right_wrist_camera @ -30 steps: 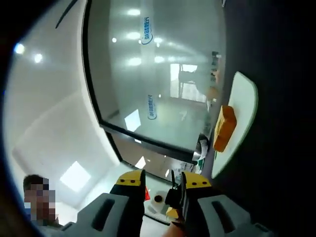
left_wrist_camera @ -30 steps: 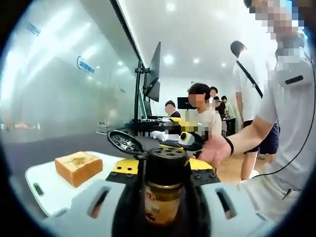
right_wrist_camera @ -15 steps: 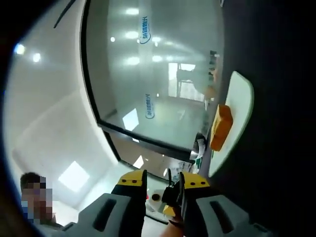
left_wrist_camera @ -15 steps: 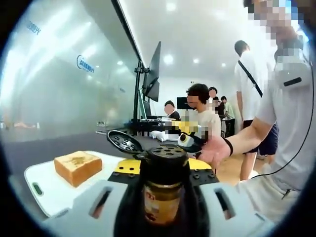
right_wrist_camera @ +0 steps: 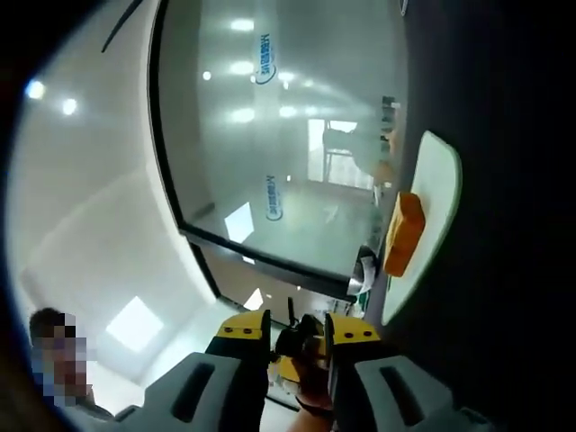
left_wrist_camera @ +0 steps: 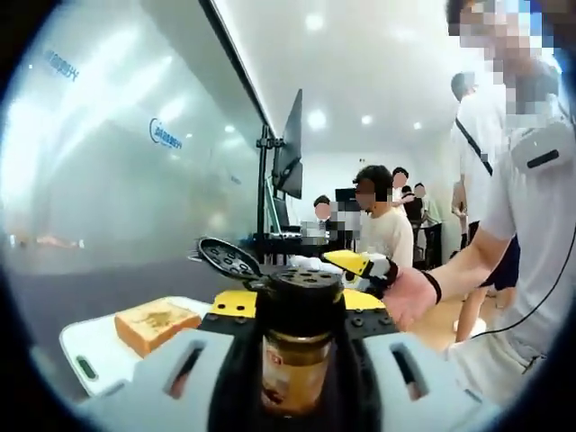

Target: Sprinkle pepper

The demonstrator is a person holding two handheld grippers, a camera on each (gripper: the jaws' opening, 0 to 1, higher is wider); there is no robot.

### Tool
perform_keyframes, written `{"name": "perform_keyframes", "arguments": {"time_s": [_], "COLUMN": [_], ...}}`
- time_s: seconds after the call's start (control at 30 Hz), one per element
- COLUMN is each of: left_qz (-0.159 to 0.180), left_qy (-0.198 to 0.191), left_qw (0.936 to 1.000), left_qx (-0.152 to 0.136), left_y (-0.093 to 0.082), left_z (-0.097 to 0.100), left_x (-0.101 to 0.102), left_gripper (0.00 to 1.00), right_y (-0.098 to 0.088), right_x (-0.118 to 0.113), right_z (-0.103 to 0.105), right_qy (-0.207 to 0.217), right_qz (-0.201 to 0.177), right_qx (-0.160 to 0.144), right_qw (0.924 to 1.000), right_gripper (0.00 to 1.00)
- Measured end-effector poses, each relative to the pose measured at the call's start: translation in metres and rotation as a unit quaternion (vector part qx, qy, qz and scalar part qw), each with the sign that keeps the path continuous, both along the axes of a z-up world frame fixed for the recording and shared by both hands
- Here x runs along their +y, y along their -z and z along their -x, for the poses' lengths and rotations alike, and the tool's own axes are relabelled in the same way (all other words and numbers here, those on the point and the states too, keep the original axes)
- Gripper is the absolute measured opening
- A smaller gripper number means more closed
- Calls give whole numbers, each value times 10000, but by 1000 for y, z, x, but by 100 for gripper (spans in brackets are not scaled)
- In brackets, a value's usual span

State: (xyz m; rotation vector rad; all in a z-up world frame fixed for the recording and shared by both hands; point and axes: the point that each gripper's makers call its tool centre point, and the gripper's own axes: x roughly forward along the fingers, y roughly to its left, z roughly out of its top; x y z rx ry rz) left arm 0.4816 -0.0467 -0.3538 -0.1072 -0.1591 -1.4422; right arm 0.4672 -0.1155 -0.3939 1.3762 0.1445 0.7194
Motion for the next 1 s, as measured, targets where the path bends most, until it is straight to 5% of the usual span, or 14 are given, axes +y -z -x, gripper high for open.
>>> {"name": "perform_keyframes", "arguments": {"time_s": [0.13,0.33,0.53,0.73,0.83,0.9,1.0], "left_qz": [236,238,253,359,411,419,409], "left_qy": [-9,-60,35,78,103,90,136], "left_qw": [9997,9994,9989,9984,9980,9976,9974], "left_qx": [-56,-248,-394,-435,-460,-537,-582], "left_y": [-25,-48,-67,-83,-89,-91,-93], "left_z": [4,6,13,16,20,22,26], "left_x": [-6,-19,-28,-40,-46,-50,-56], "left_gripper": [21,21,21,21,21,21,21], "right_y": [-5,0,-11,-22,-27,-33,-40], "right_x": [11,20,29,38,33,34,41], "right_z": [4,11,25,24,18,17,19], "right_qy": [180,667,698,660,760,787,666], "right_qz": [130,-395,-1441,-2519,-3226,-3437,-4073], "right_qx": [149,763,943,1041,1082,994,1069], "right_qw": [9996,9941,9826,9599,9372,9305,9046], "right_gripper": [21,21,22,22,23,24,26]}}
